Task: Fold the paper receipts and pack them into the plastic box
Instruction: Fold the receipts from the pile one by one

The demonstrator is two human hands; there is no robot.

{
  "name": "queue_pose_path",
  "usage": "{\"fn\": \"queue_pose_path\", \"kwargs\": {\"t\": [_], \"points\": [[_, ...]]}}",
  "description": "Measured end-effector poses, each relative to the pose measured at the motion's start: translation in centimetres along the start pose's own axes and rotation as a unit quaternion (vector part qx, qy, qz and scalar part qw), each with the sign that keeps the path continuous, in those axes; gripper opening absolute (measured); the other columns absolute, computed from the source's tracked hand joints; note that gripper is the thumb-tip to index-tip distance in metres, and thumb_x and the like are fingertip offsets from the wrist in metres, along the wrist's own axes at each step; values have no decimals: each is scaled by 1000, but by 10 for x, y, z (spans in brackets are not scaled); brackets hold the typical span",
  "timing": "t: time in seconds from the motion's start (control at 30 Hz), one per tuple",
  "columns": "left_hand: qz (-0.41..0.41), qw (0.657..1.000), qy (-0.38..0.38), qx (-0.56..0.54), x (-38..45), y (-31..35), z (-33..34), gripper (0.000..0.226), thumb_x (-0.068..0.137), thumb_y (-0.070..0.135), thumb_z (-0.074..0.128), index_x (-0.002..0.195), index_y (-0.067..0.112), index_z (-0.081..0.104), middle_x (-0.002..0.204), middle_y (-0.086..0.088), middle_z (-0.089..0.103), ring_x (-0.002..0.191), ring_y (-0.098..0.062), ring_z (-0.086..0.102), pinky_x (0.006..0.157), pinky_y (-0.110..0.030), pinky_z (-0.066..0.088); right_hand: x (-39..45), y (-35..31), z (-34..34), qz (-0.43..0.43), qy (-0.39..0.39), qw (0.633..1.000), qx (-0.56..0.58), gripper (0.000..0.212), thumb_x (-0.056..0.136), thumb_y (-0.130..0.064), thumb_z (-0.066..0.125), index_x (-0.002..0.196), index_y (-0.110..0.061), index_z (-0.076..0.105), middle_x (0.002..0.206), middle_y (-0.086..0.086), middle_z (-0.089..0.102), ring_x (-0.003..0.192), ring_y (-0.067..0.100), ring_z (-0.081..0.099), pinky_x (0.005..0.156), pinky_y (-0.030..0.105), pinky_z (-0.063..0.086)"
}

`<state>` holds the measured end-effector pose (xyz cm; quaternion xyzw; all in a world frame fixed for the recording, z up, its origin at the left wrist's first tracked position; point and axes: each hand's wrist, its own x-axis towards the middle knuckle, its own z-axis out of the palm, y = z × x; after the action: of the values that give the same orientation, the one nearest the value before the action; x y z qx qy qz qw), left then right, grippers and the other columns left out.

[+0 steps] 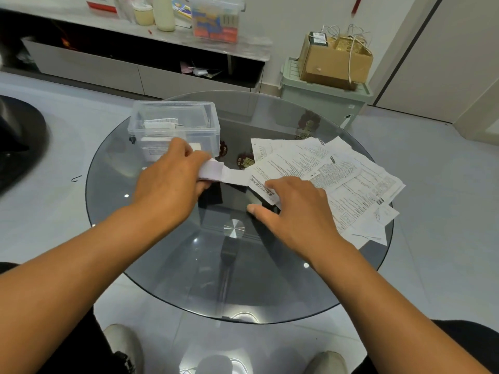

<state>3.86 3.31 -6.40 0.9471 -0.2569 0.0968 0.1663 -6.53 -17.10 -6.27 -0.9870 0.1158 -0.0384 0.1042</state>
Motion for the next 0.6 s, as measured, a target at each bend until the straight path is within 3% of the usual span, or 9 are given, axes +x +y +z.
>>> {"fn": "queue_pose_path", "kwargs": {"t": [0.13, 0.23, 0.3, 0.43, 0.53, 0.6], "points": [[30, 999, 8, 27, -2, 14, -5, 75, 85, 38, 79, 149, 27, 40, 138, -7, 39, 101, -36, 59, 68, -44, 50, 8, 8, 6, -29, 58, 995, -81, 30, 104, -46, 46, 100, -21, 63, 97, 1, 65, 87, 29, 60, 80, 42, 44], [83, 994, 9, 66, -4, 22, -8, 86, 75, 54, 82, 147, 25, 44, 140, -6, 43, 109, -32, 57, 78, -44, 51, 8, 13, 6, -45, 78, 993, -74, 30, 105, -32, 46, 78, -18, 47, 75, 1, 54, 68, 30, 53, 65, 40, 42], [161, 983, 27, 87, -6, 26, -8, 78, 75, 58, 79, 139, 20, 55, 133, -7, 53, 108, -31, 55, 82, -45, 48, 8, 15, 7, -46, 88, 993, -62, 28, 104, -29, 47, 78, -17, 49, 73, 2, 54, 65, 29, 52, 59, 39, 41], [369, 928, 15, 56, -7, 33, 10, 40, 97, 44, 60, 122, 14, 68, 122, -3, 65, 111, -28, 57, 96, -43, 42, 7, 17, 0, 6, 91, 996, 23, 20, 104, -26, 48, 95, -15, 62, 82, 5, 65, 75, 30, 57, 66, 44, 50], [342, 936, -55, 58, -9, 34, 28, 57, 102, 56, 37, 130, 15, 65, 133, -2, 64, 128, -24, 54, 118, -42, 27, 7, 19, -8, 49, 74, 994, 69, 19, 104, -24, 47, 97, -16, 62, 85, 3, 66, 78, 25, 57, 67, 40, 49], [287, 953, -72, 69, -8, 28, 31, 71, 100, 65, 26, 139, 14, 58, 142, -3, 58, 133, -22, 51, 122, -44, 22, 8, 21, -10, 54, 60, 992, 96, 18, 104, -27, 48, 97, -17, 62, 89, 2, 67, 82, 25, 59, 71, 41, 51]]}}
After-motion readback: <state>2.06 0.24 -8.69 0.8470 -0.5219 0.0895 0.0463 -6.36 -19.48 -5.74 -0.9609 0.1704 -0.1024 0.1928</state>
